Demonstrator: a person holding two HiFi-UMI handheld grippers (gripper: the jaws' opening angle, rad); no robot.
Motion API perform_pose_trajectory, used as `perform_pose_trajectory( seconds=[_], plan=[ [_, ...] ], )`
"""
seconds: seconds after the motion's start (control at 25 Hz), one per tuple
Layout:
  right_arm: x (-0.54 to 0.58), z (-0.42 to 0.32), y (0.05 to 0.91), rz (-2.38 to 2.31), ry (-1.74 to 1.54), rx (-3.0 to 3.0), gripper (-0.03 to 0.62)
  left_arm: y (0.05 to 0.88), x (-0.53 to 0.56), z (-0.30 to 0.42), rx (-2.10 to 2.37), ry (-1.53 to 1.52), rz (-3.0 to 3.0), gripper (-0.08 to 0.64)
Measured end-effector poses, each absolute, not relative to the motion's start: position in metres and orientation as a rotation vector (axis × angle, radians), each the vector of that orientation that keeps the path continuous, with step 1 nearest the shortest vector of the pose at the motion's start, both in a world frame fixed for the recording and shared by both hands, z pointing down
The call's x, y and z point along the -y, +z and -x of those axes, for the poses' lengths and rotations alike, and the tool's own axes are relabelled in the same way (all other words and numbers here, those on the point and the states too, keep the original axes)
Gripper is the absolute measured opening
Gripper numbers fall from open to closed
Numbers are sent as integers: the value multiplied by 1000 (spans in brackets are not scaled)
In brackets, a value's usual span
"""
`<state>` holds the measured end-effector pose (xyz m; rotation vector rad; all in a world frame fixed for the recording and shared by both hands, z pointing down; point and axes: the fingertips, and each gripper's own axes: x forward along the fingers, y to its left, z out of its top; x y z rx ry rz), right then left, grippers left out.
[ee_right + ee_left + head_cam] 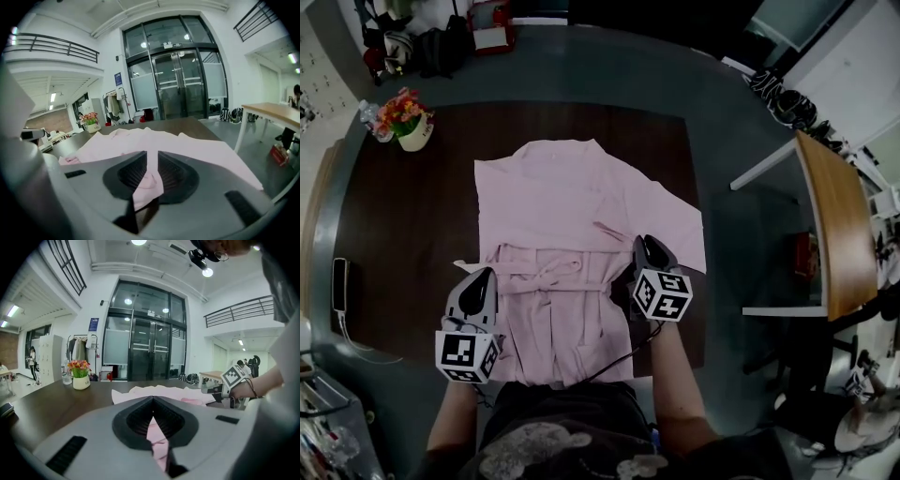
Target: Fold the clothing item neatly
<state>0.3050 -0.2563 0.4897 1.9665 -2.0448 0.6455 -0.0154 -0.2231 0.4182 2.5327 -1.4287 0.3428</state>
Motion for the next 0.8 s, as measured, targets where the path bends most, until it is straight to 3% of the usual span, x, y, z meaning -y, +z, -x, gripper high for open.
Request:
perform_pose_trajectory(
  seconds=[0.16,0.44,0.64,0.72,0.8],
  plan=[
    [256,-307,482,-1872,540,2088,61,419,214,-1,1434,356,-2527,9],
    [287,-240,512,-1423,338,2138,132,422,207,-18,1442,359,-2512,9],
    [306,-226,539,-1276,215,1996,135,425,209,-24,1455,362,-2497,9],
    [313,-234,539,-1330,236,1985,121,427,210,-25,1462,358,-2488,9],
    [319,-249,528,-1442,236,1969,40,429,212,-26,1465,356,-2480,9]
  ],
)
